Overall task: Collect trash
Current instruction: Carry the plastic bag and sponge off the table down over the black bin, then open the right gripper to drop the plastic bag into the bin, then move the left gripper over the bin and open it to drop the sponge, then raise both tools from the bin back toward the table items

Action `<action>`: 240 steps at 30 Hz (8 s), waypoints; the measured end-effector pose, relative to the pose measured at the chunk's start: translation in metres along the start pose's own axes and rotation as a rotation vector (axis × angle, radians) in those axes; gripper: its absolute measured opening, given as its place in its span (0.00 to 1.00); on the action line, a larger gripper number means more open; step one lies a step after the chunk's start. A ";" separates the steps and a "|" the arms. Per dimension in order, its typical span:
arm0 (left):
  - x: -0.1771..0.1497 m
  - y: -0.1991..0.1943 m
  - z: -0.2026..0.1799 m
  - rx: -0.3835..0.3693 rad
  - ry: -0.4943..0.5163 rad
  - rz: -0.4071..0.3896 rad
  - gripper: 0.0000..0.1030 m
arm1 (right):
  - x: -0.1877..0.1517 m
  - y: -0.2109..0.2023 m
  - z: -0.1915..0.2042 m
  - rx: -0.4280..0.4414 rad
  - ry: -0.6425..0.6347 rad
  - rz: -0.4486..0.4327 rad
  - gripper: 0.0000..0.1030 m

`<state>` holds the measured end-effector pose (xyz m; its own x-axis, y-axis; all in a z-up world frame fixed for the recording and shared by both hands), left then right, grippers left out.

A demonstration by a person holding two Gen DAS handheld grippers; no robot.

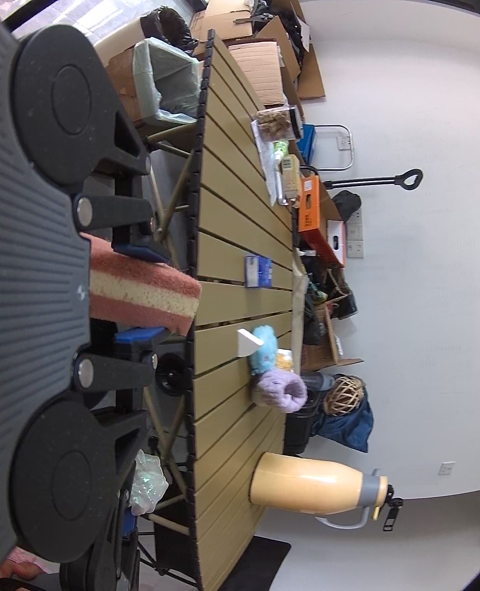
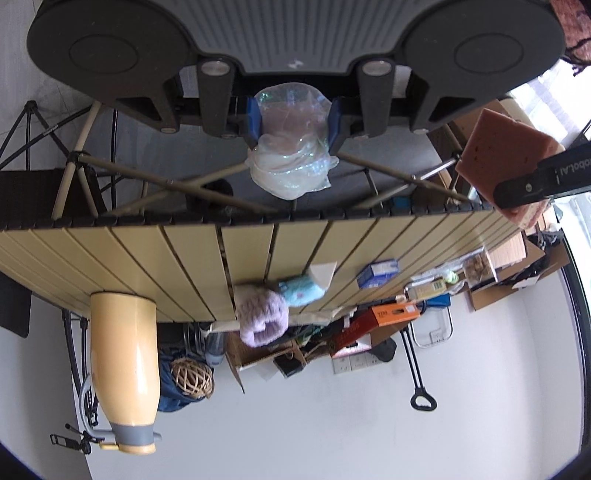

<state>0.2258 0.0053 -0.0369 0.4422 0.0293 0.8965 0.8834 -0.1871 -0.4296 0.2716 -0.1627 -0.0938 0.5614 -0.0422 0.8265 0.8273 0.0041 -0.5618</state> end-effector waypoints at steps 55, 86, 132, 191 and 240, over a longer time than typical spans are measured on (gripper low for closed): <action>-0.133 0.115 0.066 0.131 -0.163 0.429 0.35 | -0.130 0.102 -0.010 -0.104 -0.119 0.477 0.33; -0.121 0.138 0.110 0.176 -0.253 0.399 0.35 | -0.083 0.182 0.071 -0.049 -0.175 0.454 0.33; -0.122 0.150 0.131 0.196 -0.298 0.398 0.35 | -0.089 0.210 0.064 -0.080 -0.119 0.533 0.98; -0.122 0.251 -0.050 -0.073 -0.168 0.523 0.35 | -0.086 0.190 -0.127 -0.279 0.189 0.515 1.00; -0.118 0.222 -0.043 -0.072 -0.172 0.589 1.00 | -0.067 0.167 -0.118 -0.234 0.215 0.446 1.00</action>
<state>0.3627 -0.0819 -0.2333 0.8766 0.0575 0.4777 0.4729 -0.2859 -0.8334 0.3694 -0.2772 -0.2470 0.8198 -0.2907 0.4934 0.4692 -0.1529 -0.8697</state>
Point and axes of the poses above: each gripper's, at about its wrist camera, not at the fingertips, and y roughly the way its jaws point, z to its left, x to its top, the point moved 7 cm from there along y, roughly the way its jaws point, and after that the axes turned 15 degrees about -x, right-handed, at the moved point
